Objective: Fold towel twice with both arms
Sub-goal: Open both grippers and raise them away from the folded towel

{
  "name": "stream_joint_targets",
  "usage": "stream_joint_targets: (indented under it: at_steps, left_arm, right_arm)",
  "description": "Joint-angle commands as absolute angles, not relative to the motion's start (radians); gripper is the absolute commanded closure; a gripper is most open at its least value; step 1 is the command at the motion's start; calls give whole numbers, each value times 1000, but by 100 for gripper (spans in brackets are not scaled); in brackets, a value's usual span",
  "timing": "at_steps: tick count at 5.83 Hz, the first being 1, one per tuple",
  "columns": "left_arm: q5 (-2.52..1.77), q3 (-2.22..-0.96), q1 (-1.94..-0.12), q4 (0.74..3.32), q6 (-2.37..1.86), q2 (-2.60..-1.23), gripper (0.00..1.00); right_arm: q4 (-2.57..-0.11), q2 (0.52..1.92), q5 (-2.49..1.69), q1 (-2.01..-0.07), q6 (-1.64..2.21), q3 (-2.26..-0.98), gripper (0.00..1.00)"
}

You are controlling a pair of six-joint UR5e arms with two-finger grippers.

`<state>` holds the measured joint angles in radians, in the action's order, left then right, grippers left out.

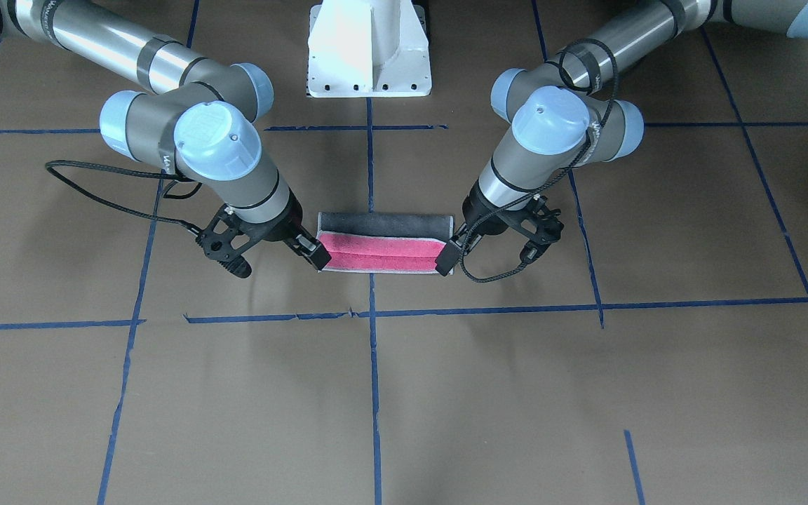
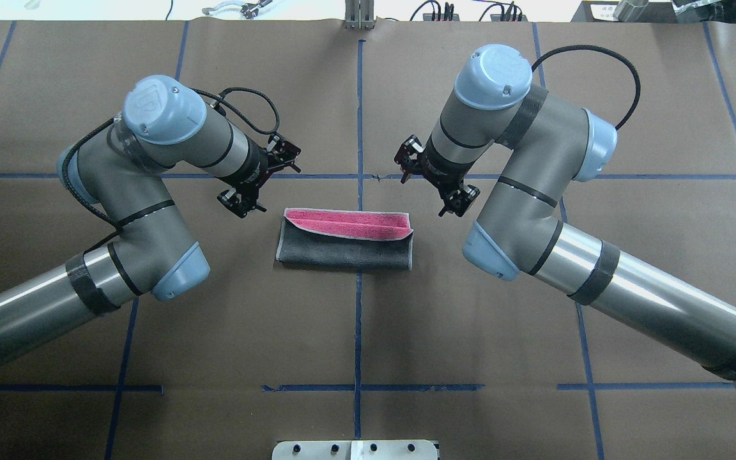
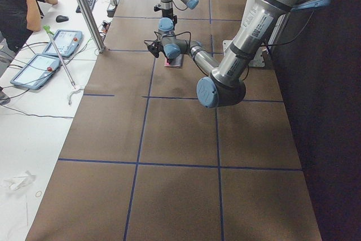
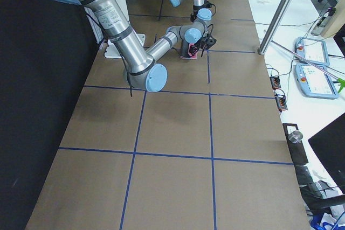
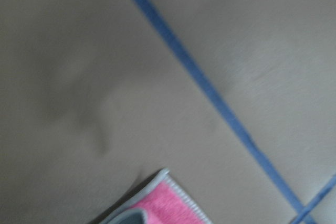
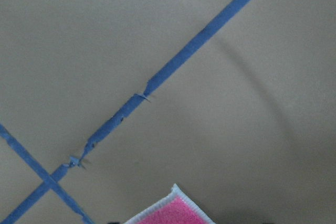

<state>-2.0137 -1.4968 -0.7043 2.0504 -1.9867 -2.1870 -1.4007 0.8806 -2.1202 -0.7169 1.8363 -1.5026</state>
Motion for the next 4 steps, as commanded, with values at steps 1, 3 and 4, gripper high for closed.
stream_joint_targets:
  at_steps: [1, 3, 4]
  left_arm:
    - [-2022, -1558, -733, 2048, -1796, -2165, 0]
    - [-2019, -1679, -727, 2046, -1529, -2067, 0]
    - [-2008, -1704, -718, 2049, -1460, -2045, 0]
  right_arm:
    - [-1399, 949, -2103, -765, 1752, -1625, 0]
    - [-1407, 1063, -2083, -807, 1566, -1748, 0]
    - [-1408, 1133, -2083, -830, 1431, -1791, 0]
